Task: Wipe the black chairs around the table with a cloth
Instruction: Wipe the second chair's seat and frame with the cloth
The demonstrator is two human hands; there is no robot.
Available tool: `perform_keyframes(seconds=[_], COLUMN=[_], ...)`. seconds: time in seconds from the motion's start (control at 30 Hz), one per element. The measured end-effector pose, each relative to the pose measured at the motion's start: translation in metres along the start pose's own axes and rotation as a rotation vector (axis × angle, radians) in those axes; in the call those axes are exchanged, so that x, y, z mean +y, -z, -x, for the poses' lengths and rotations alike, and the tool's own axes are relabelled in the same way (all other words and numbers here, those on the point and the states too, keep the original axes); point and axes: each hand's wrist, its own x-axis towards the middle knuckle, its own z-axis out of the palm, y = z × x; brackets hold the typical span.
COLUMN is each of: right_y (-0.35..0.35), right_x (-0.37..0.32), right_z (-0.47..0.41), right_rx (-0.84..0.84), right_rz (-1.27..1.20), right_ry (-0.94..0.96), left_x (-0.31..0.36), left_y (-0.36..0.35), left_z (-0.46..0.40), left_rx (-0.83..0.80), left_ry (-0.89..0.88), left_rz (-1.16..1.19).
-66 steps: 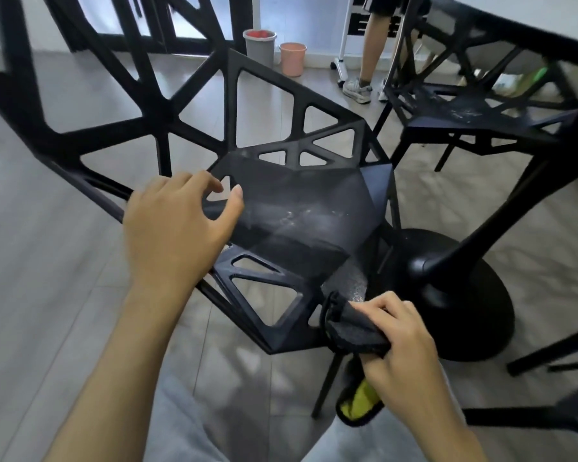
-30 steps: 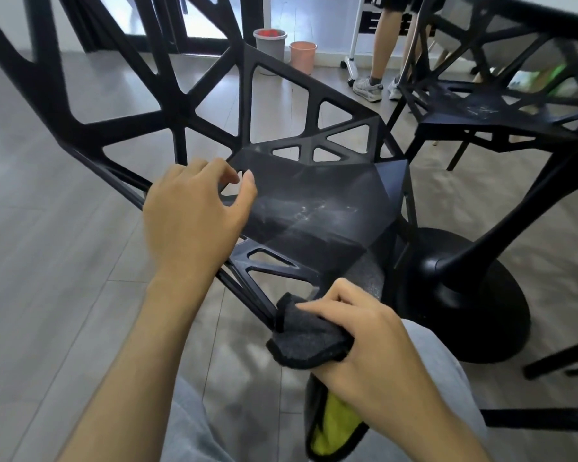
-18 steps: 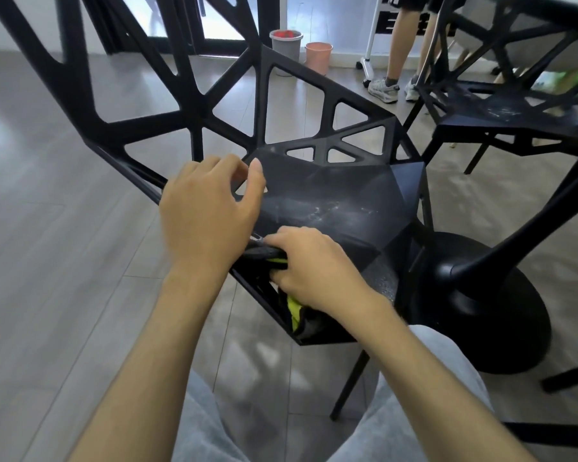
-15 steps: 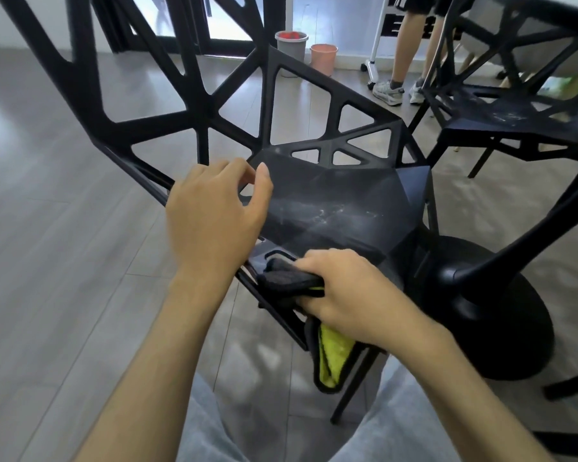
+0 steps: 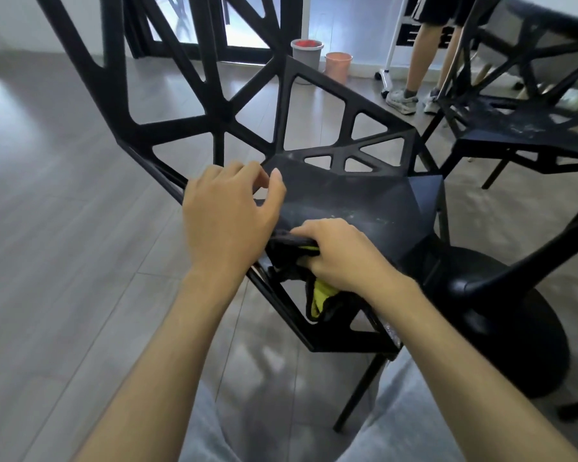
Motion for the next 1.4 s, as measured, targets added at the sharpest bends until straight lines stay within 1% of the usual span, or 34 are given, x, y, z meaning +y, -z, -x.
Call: perform_keyframes(seconds=[0.07, 0.13, 0.2, 0.33, 0.43, 0.47, 0.53, 0.63, 0.67, 0.73, 0.77, 0.83, 0.97, 1.07, 1.13, 1.2, 1.27, 1.3, 1.4], right_y=[0.006, 0.013, 0.014, -0.005, -0.029, -0.036, -0.041, -0.036, -0.032, -0.027, -0.029, -0.038, -0.060, -0.081, -0.086, -0.079, -0.064, -0.055, -0.035], right_x=[0.015, 0.032, 0.048, 0.044, 0.027, 0.028, 0.044, 0.095, 0.113, 0.133, 0.135, 0.119, 0.067, 0.040, 0.036, 0.051, 0.078, 0.094, 0.136], right_z=[0.016, 0.041, 0.073, 0.123, 0.128, 0.128, 0.124, 0.110, 0.104, 0.095, 0.092, 0.094, 0.104, 0.101, 0.090, 0.075, 0.057, 0.048, 0.026], right_rx=[-0.040, -0.057, -0.017, 0.203, 0.374, 0.432, 0.525, 0.660, 0.719, 0.823, 0.852, 0.864, 0.776, 0.729, 0.717, 0.682, 0.709, 0.745, 0.859], right_rz=[0.036, 0.072, -0.017, -0.269, -0.357, -0.347, -0.251, -0.094, -0.082, -0.170, -0.214, -0.203, -0.131, -0.157, -0.144, -0.096, -0.059, -0.066, -0.184], right_ry=[0.027, 0.015, -0.022, -0.044, -0.046, -0.046, -0.050, -0.133, -0.194, -0.324, -0.359, -0.319, -0.114, -0.095, -0.024, 0.050, -0.004, -0.074, -0.353], left_x=[-0.001, -0.001, -0.001, -0.002, -0.003, -0.004, -0.008, -0.012, -0.012, -0.013, -0.015, -0.018, -0.030, -0.043, -0.053, -0.059, -0.054, -0.047, -0.021], left_y=[0.000, 0.000, 0.000, -0.001, -0.001, 0.000, 0.000, -0.002, -0.002, -0.001, -0.001, -0.003, -0.007, -0.009, -0.011, -0.012, -0.014, -0.016, -0.023], left_z=[0.003, 0.002, 0.002, 0.003, 0.001, 0.000, -0.003, -0.008, -0.008, -0.008, -0.009, -0.012, -0.031, -0.046, -0.056, -0.064, -0.066, -0.062, -0.031], left_rx=[0.007, 0.009, 0.008, 0.030, 0.027, 0.023, 0.009, -0.029, -0.034, -0.025, -0.017, -0.017, -0.057, -0.073, -0.120, -0.163, -0.172, -0.164, -0.170], left_ry=[-0.004, 0.002, 0.005, 0.015, 0.011, -0.002, -0.037, -0.082, -0.091, -0.103, -0.102, -0.111, -0.127, -0.103, -0.115, -0.142, -0.189, -0.203, -0.156], left_rz=[-0.008, -0.005, -0.003, 0.027, 0.035, 0.040, 0.044, 0.023, 0.023, 0.059, 0.091, 0.114, 0.066, 0.117, 0.084, 0.041, 0.014, 0.026, 0.157])
